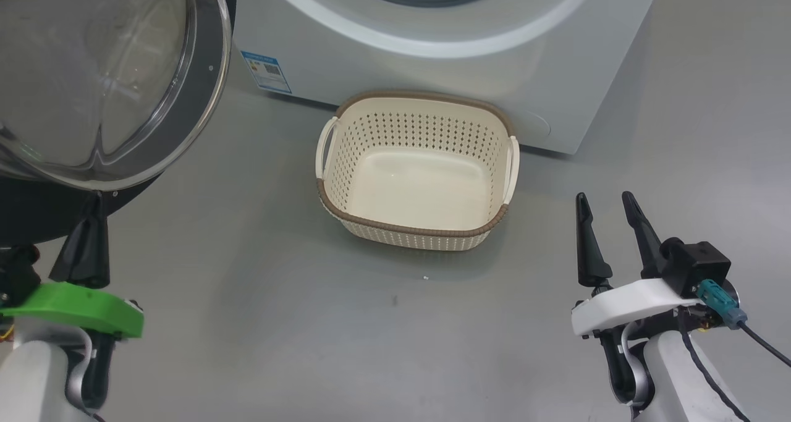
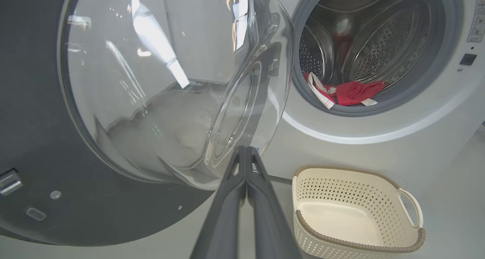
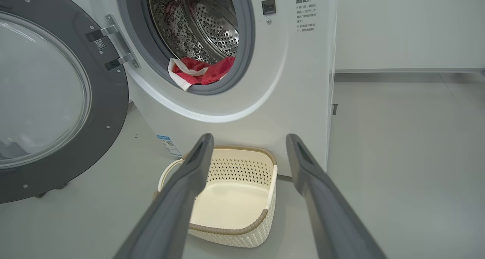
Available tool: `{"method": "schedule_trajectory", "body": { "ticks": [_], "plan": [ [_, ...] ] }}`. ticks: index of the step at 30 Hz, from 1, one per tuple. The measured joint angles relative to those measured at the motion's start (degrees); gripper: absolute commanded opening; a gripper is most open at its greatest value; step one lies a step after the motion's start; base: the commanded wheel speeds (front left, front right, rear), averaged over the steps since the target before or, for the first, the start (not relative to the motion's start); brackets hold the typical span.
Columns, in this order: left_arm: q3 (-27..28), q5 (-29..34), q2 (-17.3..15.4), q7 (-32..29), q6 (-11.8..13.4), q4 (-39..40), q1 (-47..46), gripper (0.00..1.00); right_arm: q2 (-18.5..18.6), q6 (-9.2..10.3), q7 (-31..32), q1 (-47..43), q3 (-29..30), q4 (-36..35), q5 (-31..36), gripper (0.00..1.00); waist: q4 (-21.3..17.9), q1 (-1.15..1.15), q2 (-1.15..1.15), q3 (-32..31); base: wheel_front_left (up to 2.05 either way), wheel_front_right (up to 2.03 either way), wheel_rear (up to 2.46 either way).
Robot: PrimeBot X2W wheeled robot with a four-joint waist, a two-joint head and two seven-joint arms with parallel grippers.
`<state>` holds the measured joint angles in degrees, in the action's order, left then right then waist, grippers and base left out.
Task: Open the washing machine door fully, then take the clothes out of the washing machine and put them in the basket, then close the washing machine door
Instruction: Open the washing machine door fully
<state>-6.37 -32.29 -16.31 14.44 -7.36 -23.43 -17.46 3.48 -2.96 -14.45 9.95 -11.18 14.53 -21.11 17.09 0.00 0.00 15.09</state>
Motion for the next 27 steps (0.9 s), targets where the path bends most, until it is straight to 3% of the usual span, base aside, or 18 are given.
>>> {"method": "schedule_trajectory", "body": {
  "ticks": [6,14,27],
  "plan": [
    [-1.69,0.93,1.01,0.00,0.00,1.88,4.14,0.00,-0.20,-0.49,0.00,-2.36,0.93,-0.62,-1.99,1.00,-1.71,0.00,0.00,-3.69,0.00,0.00,0.00],
    [0.24,0.93,2.58,0.00,0.00,5.34,8.15,0.00,-0.46,-0.52,0.00,-4.02,0.37,-2.03,-2.07,1.00,-4.81,0.00,0.00,-6.80,0.00,0.00,0.00],
    [0.13,2.32,4.14,0.00,0.00,11.18,12.43,0.00,-0.67,-0.44,0.00,-5.88,1.05,-5.25,-2.00,1.00,-10.32,0.00,0.00,-8.61,0.00,0.00,0.00]
  ]
}}
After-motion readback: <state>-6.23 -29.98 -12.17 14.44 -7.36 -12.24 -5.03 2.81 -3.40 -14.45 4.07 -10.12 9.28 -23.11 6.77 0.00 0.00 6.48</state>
